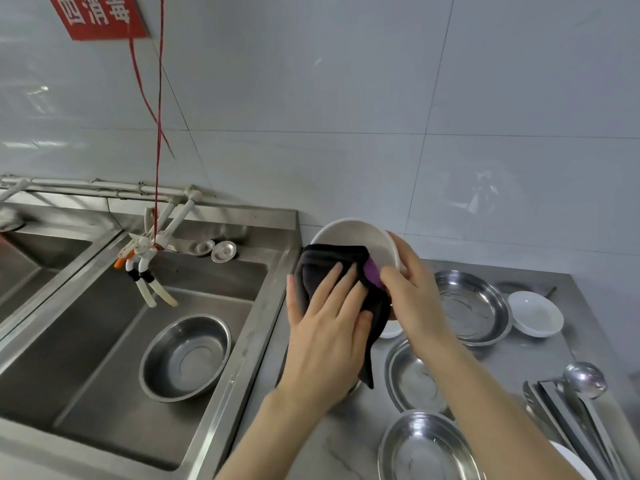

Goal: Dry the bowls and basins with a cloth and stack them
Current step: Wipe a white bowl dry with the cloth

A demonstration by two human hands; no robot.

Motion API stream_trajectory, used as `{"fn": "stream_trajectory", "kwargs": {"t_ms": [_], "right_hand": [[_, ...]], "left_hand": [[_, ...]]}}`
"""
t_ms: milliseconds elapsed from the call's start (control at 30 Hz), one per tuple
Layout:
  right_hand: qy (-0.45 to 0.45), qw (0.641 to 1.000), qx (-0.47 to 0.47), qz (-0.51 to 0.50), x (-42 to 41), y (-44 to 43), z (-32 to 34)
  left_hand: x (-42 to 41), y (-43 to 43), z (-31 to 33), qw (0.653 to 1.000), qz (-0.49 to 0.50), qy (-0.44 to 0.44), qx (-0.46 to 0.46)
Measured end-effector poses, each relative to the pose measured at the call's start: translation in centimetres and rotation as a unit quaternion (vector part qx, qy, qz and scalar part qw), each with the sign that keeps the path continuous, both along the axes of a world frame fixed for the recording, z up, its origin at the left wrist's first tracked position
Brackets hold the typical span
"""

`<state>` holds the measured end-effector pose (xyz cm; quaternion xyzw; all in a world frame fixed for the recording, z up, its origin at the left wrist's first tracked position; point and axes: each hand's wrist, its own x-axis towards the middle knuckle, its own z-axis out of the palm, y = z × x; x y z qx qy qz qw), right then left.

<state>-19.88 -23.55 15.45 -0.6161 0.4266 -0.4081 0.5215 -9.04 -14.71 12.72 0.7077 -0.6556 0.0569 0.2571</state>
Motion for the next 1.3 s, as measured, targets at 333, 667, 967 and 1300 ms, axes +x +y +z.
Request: {"fn": "stream_trajectory", "kwargs": {"t_ms": [333, 667, 967, 1300], "right_hand": [[-0.025, 1.0, 0.009, 0.01, -0.8, -0.5, 0.7], [-0.022, 0.998, 0.05, -0.014, -0.1, 1.1, -1.1], [-0.11, 0.988, 0.099, -0.03, -0.9, 0.5, 0.0], [-0.128, 0.985, 0.118, -0.002, -0.3, 1.5, -1.2]], "left_hand": [[2.1, -1.9, 2.3, 0.995, -0.033, -0.089, 0.032], [0.4, -0.7, 0.9, 0.99, -0.127, -0.005, 0.066], [3.4, -1.8, 1.9, 0.992, -0.06, -0.09, 0.062], [0.2, -0.1, 1.3, 0.992, -0.117, -0.011, 0.04]]}}
